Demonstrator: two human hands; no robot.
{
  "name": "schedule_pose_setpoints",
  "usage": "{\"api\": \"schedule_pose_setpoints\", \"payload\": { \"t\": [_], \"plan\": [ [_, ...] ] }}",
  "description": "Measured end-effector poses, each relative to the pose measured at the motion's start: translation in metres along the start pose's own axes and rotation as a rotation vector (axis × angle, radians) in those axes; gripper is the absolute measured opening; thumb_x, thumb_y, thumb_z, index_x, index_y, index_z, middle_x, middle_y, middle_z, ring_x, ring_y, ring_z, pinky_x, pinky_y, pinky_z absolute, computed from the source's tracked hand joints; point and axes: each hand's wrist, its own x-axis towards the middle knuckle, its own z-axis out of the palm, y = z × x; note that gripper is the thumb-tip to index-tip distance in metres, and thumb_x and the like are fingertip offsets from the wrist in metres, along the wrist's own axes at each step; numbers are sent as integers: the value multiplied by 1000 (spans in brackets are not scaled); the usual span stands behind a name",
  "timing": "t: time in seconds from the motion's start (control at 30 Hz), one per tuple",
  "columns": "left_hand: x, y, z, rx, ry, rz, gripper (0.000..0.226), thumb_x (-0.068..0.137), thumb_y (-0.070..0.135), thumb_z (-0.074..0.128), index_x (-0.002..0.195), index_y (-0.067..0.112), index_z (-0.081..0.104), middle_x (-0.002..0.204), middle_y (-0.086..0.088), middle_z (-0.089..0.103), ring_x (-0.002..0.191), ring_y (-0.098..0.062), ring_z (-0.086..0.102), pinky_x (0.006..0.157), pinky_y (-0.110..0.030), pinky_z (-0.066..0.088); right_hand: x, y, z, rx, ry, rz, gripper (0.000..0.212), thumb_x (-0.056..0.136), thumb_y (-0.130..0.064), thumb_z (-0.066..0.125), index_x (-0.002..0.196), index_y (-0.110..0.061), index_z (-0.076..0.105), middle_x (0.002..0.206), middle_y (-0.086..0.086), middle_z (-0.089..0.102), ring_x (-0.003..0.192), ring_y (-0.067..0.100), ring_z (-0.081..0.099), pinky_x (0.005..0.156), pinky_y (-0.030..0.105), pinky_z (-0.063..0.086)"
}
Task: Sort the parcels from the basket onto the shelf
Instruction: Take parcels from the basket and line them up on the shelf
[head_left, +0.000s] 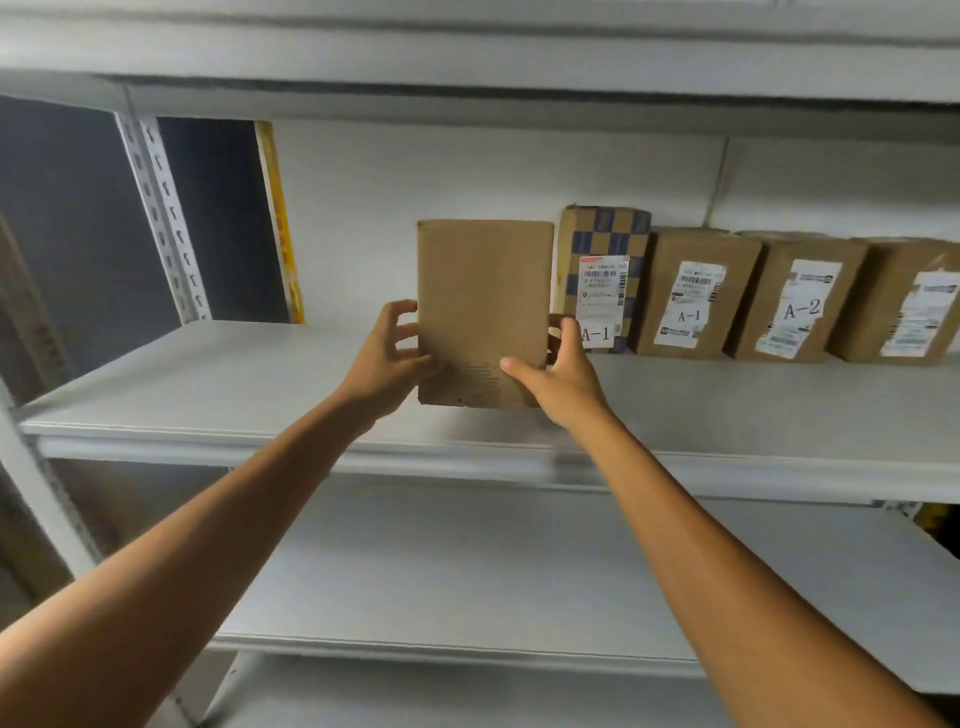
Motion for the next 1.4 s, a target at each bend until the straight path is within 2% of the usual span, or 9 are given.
{"api": "schedule_pose_setpoints", "payload": {
  "t": [0.17, 0.33, 0.57, 0.7, 0.83, 1.03, 1.1, 1.2, 1.4],
  "plan": [
    [40, -25, -10, 31, 40, -64, 54, 84, -1, 65, 126, 18, 37, 125, -5, 52, 96, -18, 63, 78, -43, 58, 43, 17, 20, -97, -42, 3, 78, 79, -30, 77, 139, -26, 28, 126, -10, 51, 83, -4, 50, 64, 10, 39],
    [87, -53, -15, 16, 17, -91, 55, 82, -2, 64, 125, 27, 44, 130, -3, 53, 97, -22, 65, 74, -47, 59, 84, 35, 38, -181, -11, 66, 67, 79, -22, 76, 132, -19, 36, 128, 4, 57, 110, 24, 59, 94, 40, 51],
    [165, -79, -15, 87, -82, -82, 54, 85, 6, 63, 131, 24, 41, 131, -2, 52, 106, -27, 60, 72, -44, 58, 137, 49, 51, -257, 174, 135, 53, 82, -31, 74, 124, -11, 51, 121, 5, 62, 107, 21, 59, 78, 23, 40],
    [198, -94, -9, 130, -70, -63, 56, 85, 9, 63, 137, 19, 43, 131, -5, 54, 106, -28, 62, 78, -45, 58, 158, 56, 60, -330, 273, 165, 51, 83, -34, 72, 122, -7, 52, 122, 11, 62, 112, 29, 58, 81, 26, 41],
    [224, -110, -6, 217, -72, 28, 30, 86, 11, 59, 114, 15, 63, 106, 2, 66, 92, -21, 69, 82, -46, 56, 174, 58, 72, -364, 346, 186, 51, 86, -32, 69, 125, -8, 46, 126, 12, 60, 117, 31, 56, 91, 37, 49],
    [234, -123, -14, 105, -142, 53, 23, 86, 18, 68, 106, 29, 67, 85, 22, 71, 79, -4, 70, 68, -26, 58, 182, 62, 79, -392, 383, 207, 52, 87, -32, 68, 128, -8, 47, 128, 13, 58, 119, 32, 54, 98, 45, 48],
    [229, -124, -12, 129, -131, 31, 18, 89, 18, 64, 100, 32, 65, 91, 13, 71, 83, -8, 69, 81, -36, 57, 179, 59, 79, -383, 362, 250, 50, 88, -28, 68, 128, -7, 48, 128, 12, 58, 119, 31, 55, 95, 37, 48],
    [209, -121, -10, -71, -110, -119, 32, 94, 13, 56, 126, 20, 54, 121, -6, 61, 99, -24, 63, 87, -43, 52, 169, 54, 69, -241, 352, 284, 53, 88, -23, 67, 135, -10, 47, 132, 7, 55, 119, 22, 54, 82, 20, 38],
    [156, -101, -8, 72, -136, -89, 37, 94, 10, 55, 130, 17, 52, 129, -11, 59, 103, -27, 60, 83, -35, 47, 113, 47, 31, -186, 178, 252, 68, 89, -38, 64, 147, -21, 35, 151, 0, 39, 136, 19, 39, 96, 24, 31]
  ]
}}
